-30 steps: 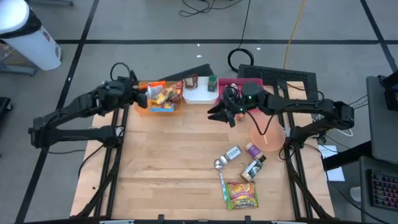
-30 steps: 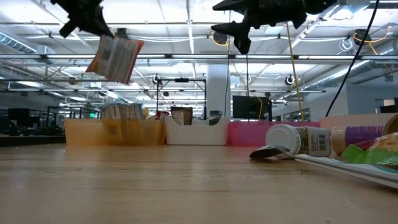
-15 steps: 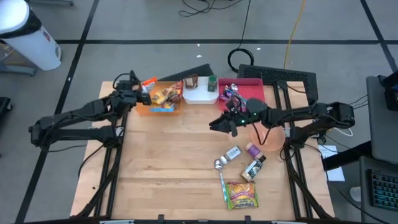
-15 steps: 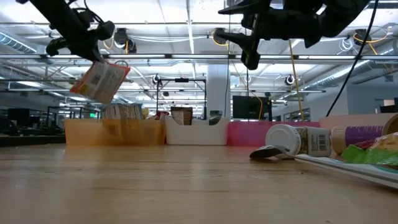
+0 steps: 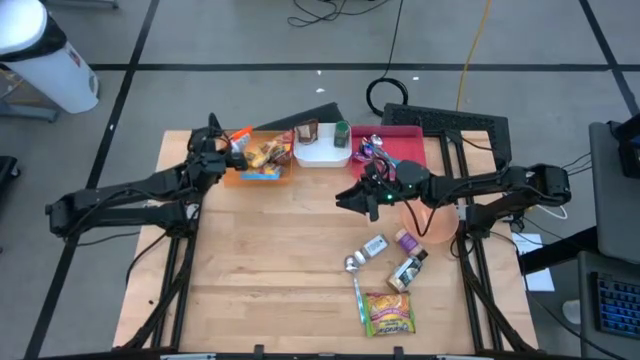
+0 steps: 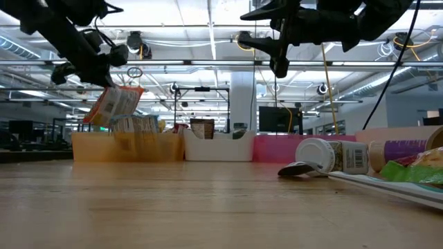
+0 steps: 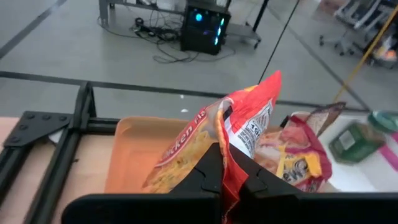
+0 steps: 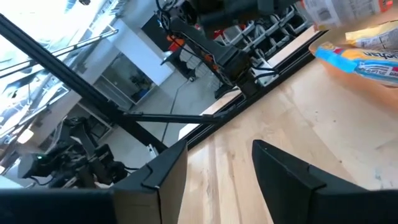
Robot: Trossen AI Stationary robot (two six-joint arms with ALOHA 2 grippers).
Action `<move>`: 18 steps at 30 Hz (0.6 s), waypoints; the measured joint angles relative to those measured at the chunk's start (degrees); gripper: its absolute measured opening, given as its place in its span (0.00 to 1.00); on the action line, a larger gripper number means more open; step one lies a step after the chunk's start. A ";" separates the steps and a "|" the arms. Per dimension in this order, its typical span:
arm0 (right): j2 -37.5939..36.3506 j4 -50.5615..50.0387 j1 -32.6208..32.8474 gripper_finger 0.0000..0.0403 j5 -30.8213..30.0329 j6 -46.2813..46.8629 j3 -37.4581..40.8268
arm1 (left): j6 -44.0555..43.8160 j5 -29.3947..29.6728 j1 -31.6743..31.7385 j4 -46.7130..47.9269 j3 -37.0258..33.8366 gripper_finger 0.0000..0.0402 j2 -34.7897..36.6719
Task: Pick & Place Food Item
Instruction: Put the orange noodle pack into the orange bin
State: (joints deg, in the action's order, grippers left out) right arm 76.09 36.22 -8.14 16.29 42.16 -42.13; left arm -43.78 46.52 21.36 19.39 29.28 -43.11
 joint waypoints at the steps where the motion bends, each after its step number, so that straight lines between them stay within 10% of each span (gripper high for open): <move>1: 0.00 0.00 0.00 0.43 0.00 0.00 0.00 | 0.03 0.04 0.30 -1.78 -0.87 0.01 0.00; 18: 0.00 -1.86 -1.42 0.42 -1.51 -1.50 0.00 | -2.72 -2.89 6.20 -23.86 -13.49 0.02 -3.03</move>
State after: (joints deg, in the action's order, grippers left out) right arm 76.09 34.36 -9.56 14.79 40.66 -42.13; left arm -46.50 43.63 27.56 -4.47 15.80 -46.14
